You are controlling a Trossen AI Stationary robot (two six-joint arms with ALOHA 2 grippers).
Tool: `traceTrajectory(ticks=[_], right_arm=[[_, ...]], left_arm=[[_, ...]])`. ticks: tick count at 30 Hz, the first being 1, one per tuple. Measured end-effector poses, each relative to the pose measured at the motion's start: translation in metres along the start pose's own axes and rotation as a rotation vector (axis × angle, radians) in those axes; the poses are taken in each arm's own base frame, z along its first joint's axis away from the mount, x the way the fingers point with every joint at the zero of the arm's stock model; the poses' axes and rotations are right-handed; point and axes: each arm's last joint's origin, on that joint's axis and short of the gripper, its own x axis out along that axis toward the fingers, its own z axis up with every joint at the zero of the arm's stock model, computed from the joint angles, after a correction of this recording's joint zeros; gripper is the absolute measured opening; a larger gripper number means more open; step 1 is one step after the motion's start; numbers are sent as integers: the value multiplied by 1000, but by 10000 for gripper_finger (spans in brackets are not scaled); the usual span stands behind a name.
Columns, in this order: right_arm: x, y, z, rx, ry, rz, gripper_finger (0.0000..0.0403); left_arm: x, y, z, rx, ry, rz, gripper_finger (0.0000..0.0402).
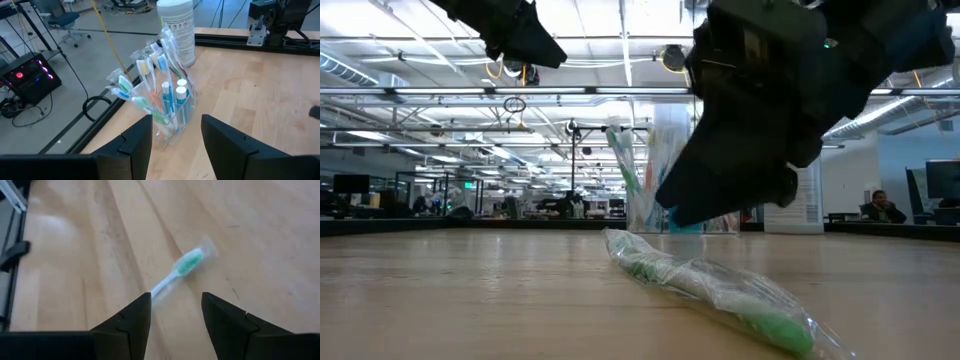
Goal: Pick & Place toothbrushing station
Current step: Put the green toothbrush into the transparent organizer
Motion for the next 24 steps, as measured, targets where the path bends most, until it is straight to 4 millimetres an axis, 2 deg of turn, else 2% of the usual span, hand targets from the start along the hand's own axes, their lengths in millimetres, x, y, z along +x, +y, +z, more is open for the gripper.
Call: traceTrajectory(ticks=[6, 12, 18, 24], right_arm=[[15, 2, -9, 1, 19, 92, 166], [25, -6, -10, 2, 20, 68, 166], [25, -3, -4, 39, -25, 107, 166], [26, -5, -5, 45, -50, 74, 166]], left_arm=[[0, 0, 0, 0, -1, 0, 172], [0, 0, 0, -1, -2, 0, 172], [0, 0, 0, -1, -2, 0, 172], [0, 0, 0, -1, -2, 0, 172]])
